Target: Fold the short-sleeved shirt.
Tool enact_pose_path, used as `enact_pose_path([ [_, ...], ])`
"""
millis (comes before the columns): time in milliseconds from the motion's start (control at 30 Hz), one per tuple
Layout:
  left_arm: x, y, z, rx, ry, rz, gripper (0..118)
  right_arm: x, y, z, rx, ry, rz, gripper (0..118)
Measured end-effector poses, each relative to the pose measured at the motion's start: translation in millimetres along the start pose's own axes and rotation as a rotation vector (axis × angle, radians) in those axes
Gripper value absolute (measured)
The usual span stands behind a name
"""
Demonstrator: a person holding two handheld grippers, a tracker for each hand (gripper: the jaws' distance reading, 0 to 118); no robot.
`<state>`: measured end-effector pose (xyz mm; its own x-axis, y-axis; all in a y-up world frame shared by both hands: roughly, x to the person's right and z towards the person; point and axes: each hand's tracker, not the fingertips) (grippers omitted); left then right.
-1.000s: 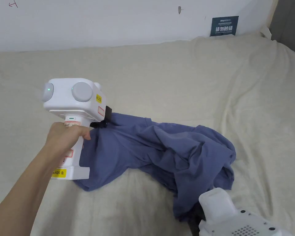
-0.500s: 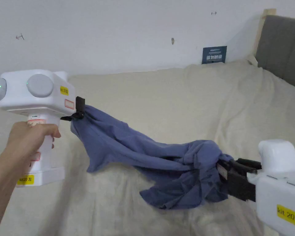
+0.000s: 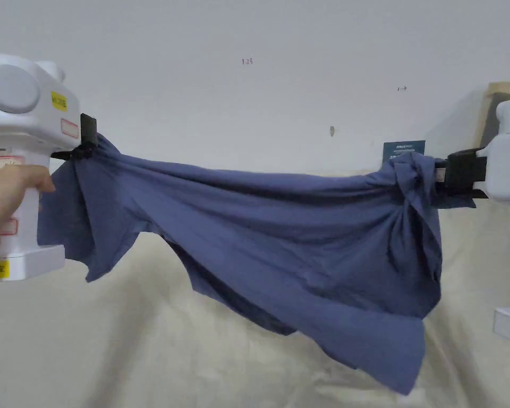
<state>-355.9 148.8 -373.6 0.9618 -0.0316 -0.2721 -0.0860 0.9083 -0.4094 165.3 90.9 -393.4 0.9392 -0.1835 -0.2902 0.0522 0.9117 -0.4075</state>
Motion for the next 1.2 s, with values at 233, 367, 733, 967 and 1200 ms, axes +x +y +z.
enact_pose_path([
  [233,-10.7,47.5,-13.7,0.042,0.063,0.008,5,-7.9,74.5,-68.1,-0.04,-0.01,0.009,8],
  [367,-14.2,87.0,-34.4,0.068,0.096,0.002,5,-24.7,118.2,-97.8,-0.024,-0.029,0.059,8],
  [733,-22.1,67.3,-71.9,0.061,0.084,0.086,5,-11.9,131.0,-157.1,-0.047,-0.003,0.033,8],
  [967,-21.6,-55.3,-98.2,-0.127,0.061,0.101,5,-8.6,19.8,-179.6,-0.219,0.03,0.043,8],
  [1200,-30.9,-214.5,-84.9,-0.344,0.073,0.102,5,6.4,-135.1,-170.4,-0.414,0.05,0.002,8],
])
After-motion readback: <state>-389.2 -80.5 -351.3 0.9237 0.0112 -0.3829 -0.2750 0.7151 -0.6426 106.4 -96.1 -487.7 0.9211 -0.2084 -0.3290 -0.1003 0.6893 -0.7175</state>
